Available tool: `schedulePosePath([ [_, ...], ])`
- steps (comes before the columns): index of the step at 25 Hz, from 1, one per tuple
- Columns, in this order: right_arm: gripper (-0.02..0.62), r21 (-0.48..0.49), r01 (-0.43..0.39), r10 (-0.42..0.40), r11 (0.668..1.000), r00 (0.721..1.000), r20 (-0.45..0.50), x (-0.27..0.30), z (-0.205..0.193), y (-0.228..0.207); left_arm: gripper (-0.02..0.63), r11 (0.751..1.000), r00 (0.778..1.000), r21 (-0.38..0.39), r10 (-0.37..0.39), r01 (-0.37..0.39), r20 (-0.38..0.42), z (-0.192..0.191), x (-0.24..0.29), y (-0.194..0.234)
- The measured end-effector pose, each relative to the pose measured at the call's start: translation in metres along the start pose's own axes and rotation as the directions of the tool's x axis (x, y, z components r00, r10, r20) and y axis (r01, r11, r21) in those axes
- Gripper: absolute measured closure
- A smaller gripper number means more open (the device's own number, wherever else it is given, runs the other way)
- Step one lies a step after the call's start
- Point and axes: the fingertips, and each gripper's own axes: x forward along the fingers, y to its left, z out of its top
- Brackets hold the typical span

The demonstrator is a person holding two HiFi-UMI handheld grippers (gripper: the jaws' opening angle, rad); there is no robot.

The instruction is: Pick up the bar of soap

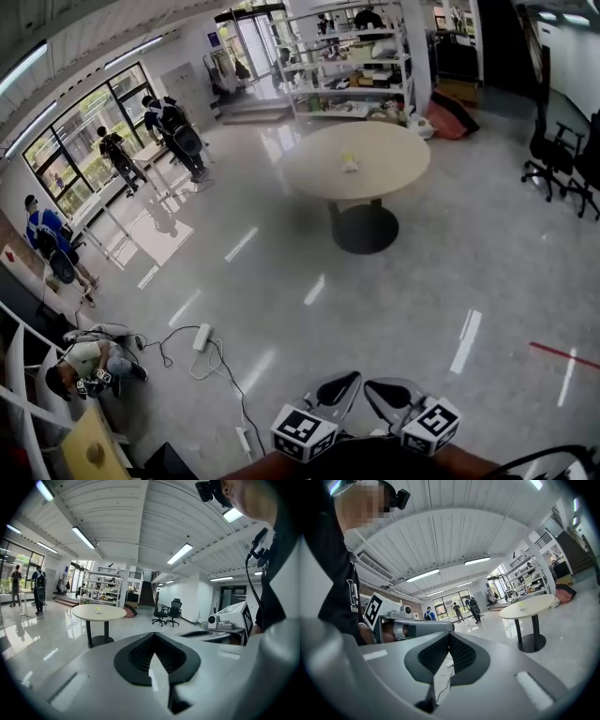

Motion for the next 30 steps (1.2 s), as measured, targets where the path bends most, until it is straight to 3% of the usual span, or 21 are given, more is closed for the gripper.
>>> schedulePosePath([
  [3,0.591,-0.018,-0.008,0.008,1.000,1.000,-0.018,-0.001,-0.003,-0.009,0.598,0.999,1.000,0.044,-0.001,0.001,-0.003,0.004,0.009,-0.001],
  [8,0.591,-0.035,0.031,-0.031,0.999,1.000,0.002,0.011,0.007,-0.033,0.598,0.999,0.999,0.011,-0.031,0.031,-0.007,0.011,0.032,0.022],
  [16,0.591,-0.099,0.112,-0.112,0.989,0.994,0.004,0.046,0.035,-0.065,0.598,0.994,0.993,0.024,-0.105,0.104,0.049,0.047,0.060,0.063],
  [23,0.591,-0.110,0.137,-0.141,0.985,0.990,-0.027,0.106,0.055,-0.091,0.598,0.997,0.992,-0.009,-0.074,0.076,0.105,0.074,0.058,0.138],
  [30,0.591,-0.085,0.168,-0.172,0.982,0.984,-0.039,0.170,0.066,-0.115,0.598,0.997,0.994,-0.054,-0.045,0.051,0.102,0.075,0.052,0.215],
])
